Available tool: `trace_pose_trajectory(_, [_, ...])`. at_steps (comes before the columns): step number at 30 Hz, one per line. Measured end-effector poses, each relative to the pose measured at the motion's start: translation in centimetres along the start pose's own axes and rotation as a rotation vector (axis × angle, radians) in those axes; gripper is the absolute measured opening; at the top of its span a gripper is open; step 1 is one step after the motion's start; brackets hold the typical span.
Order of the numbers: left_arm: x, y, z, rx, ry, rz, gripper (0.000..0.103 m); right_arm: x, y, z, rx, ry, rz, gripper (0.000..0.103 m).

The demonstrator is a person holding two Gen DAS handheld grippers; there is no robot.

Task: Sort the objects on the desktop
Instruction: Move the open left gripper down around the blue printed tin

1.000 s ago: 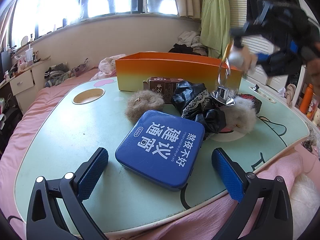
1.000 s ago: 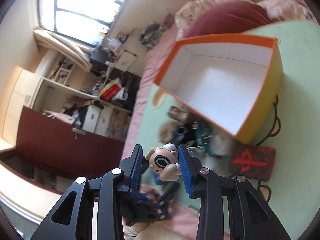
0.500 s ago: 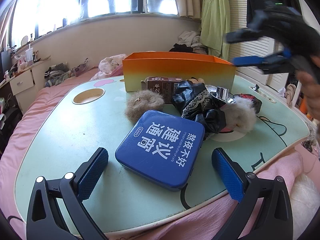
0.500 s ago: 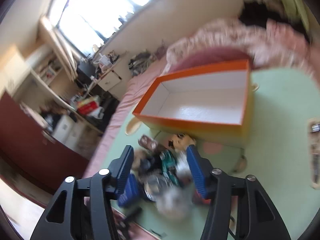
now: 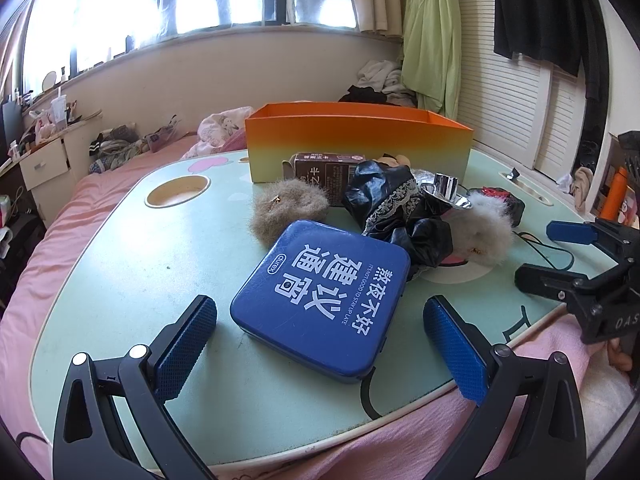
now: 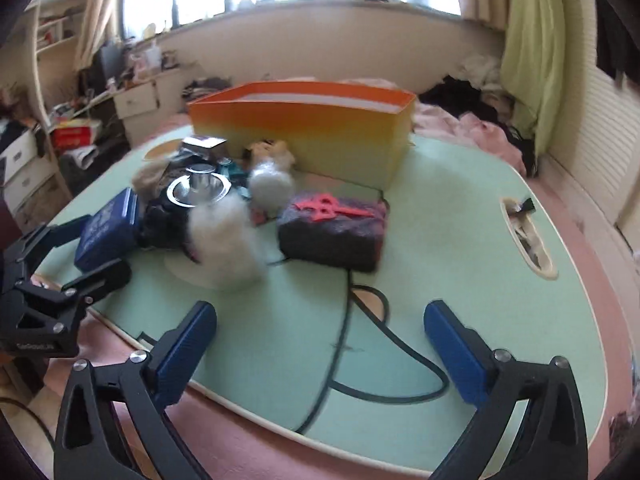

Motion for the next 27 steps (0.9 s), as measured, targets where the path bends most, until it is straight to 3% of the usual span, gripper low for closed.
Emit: trace_pose_trajectory(27, [-0.1, 0.1, 0.4, 0.014, 0.021, -0.002, 0.103, 0.2, 0.7, 0.7, 0.007, 0.009, -0.012, 0.103])
Point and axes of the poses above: each gripper's, at about its wrist camera, not at the fingertips, and x roughly against the way its jaws point, z to its left, y to its top, the point moved 9 cm from there along -x, roughly the way its jaws point, and after that the axes turned 4 degrees about z, right-handed, at the moved point
